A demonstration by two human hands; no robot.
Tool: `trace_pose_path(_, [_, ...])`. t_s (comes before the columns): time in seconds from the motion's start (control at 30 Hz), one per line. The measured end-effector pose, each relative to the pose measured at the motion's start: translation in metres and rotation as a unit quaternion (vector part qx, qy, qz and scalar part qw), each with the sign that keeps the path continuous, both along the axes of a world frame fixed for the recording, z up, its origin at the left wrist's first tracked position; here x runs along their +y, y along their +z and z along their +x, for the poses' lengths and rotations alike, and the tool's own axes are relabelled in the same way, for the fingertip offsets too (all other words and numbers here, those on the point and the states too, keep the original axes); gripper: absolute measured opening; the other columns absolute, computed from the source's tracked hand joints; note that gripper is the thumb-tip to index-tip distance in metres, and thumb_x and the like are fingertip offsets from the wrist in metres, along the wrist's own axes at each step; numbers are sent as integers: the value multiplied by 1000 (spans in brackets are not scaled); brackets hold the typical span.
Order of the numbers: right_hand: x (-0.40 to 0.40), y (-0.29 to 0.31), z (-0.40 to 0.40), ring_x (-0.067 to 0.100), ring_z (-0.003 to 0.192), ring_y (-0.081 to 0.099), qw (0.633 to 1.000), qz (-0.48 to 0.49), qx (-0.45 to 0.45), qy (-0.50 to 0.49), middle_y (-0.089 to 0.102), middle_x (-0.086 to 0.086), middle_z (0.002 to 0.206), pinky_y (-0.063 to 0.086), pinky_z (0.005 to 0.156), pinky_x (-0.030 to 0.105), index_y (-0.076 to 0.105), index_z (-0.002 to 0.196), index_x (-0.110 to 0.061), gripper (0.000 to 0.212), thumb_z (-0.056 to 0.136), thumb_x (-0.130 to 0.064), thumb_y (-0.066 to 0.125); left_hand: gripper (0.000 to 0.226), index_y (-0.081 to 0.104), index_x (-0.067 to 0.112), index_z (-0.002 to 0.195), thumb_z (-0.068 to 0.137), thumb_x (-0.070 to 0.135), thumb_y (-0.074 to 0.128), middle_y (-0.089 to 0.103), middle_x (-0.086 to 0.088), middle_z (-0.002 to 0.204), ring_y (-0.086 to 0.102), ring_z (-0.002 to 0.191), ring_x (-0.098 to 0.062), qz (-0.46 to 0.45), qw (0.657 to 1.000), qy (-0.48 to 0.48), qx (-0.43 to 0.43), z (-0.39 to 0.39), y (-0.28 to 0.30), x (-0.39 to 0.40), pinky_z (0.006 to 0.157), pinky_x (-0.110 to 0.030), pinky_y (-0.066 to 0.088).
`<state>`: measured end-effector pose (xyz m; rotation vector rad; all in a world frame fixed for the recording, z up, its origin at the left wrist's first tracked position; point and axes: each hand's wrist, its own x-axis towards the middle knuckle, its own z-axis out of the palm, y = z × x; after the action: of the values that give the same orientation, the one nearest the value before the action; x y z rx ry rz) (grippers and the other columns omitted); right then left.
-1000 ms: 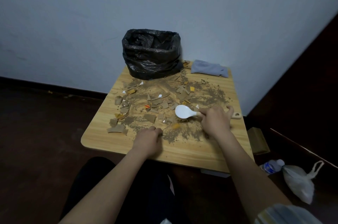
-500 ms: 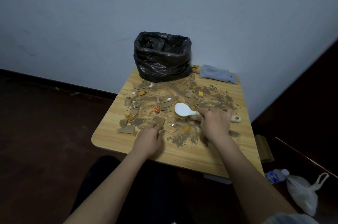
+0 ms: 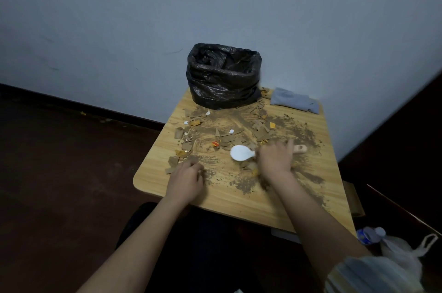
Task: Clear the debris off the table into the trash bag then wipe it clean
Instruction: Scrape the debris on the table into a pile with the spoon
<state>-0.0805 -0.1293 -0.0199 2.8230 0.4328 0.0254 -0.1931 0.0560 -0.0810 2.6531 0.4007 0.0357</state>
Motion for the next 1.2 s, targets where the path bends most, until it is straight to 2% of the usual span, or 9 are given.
trace_pose_path(0.1, [-10,12,4,23,111,54,999,20,-23,-17,64,-1,109,20,107,47,68,108,-34,26,96,-24,47,35,57,17,128,94,18,46,50,-7,133,43,123,-25,1,1000,3,7,-2,-1,5,101,-36,36])
trace_pose_path(0.23, [-3,18,-4,24,112,53,998,57,-26,12,61,1,116,23,102,47,62,119,-39,34,94,-20,49,38,54,18,132,94,18,47,45,-7,138,37,129,-24,9,1000,18,-15,-5,-1,14,107,-35,31])
trace_pose_path(0.33, [13,15,-15,25,115,50,997,68,-13,44,60,2,120,25,98,46,57,125,-38,36,94,-21,50,44,50,17,135,91,13,50,44,-8,139,37,130,-25,17,999,42,-27,-10,0,24,109,-37,28])
trace_pose_path(0.5, [54,6,-35,26,109,54,988,85,13,125,63,3,116,28,92,42,54,129,-32,45,89,-11,50,48,47,16,137,90,16,51,40,-7,143,36,131,-26,49,995,82,3,-20,-1,51,109,-37,27])
trace_pose_path(0.7, [106,10,-45,23,102,58,978,89,15,189,64,0,106,28,97,43,61,116,-29,32,91,-12,51,44,46,14,137,94,22,46,41,-7,143,37,131,-25,49,992,118,23,-31,-6,75,109,-38,26])
trace_pose_path(0.8, [127,10,-53,25,105,57,975,57,11,214,63,1,107,23,106,46,64,114,-28,27,93,-17,51,43,48,14,135,92,20,46,42,-6,141,37,130,-25,49,991,121,32,-35,-9,82,109,-37,25])
trace_pose_path(0.93, [136,6,-60,22,103,57,972,27,12,232,64,-1,101,19,110,45,66,107,-25,22,95,-18,49,43,48,15,133,91,21,46,43,-4,139,35,131,-25,51,991,113,51,-37,-14,86,112,-42,21])
trace_pose_path(1.03, [125,9,-56,21,104,57,975,2,28,219,65,-2,99,12,113,48,68,103,-27,21,94,-20,51,43,46,19,133,90,23,45,41,-1,139,33,130,-23,62,991,96,66,-37,-18,85,114,-44,17])
trace_pose_path(1.2, [99,26,-28,19,97,59,992,-25,20,123,65,-8,83,10,112,49,68,99,-32,14,89,-27,60,45,44,21,135,90,24,47,39,0,140,29,133,-20,59,994,83,47,-34,-25,82,116,-46,11])
